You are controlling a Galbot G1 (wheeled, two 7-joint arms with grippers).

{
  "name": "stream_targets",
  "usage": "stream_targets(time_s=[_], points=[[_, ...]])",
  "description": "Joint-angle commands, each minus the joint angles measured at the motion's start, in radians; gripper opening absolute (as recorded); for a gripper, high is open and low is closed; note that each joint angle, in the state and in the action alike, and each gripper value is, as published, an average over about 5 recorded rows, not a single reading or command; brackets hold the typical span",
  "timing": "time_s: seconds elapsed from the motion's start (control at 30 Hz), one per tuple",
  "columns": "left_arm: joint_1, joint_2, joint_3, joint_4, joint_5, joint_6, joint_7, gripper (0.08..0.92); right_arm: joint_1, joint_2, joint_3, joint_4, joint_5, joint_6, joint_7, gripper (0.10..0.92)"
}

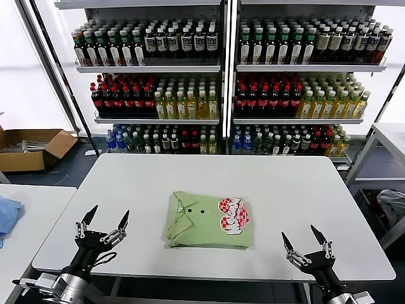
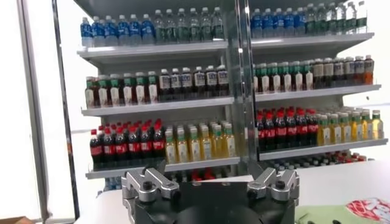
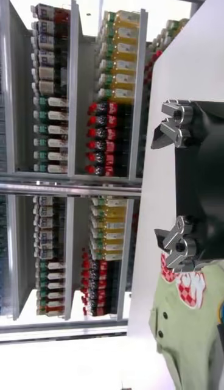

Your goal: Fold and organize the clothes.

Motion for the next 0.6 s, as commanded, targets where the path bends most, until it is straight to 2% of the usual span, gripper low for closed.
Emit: stream_targets(time_s=[0.03,0.6], points=[[-0.02,-0.027,-0.074,0.005,-0.011,0.052,0.081,0.823,-0.045,0.013,-0.006,0.034,0.016,-0.002,-0.028,0.823],[-0.004,-0.029,-0.093,0.005,-0.083,0.021,0.077,0.823,-0.061,0.046,-0.008,0.057,0.015,-0.031,-0.035,0.823]])
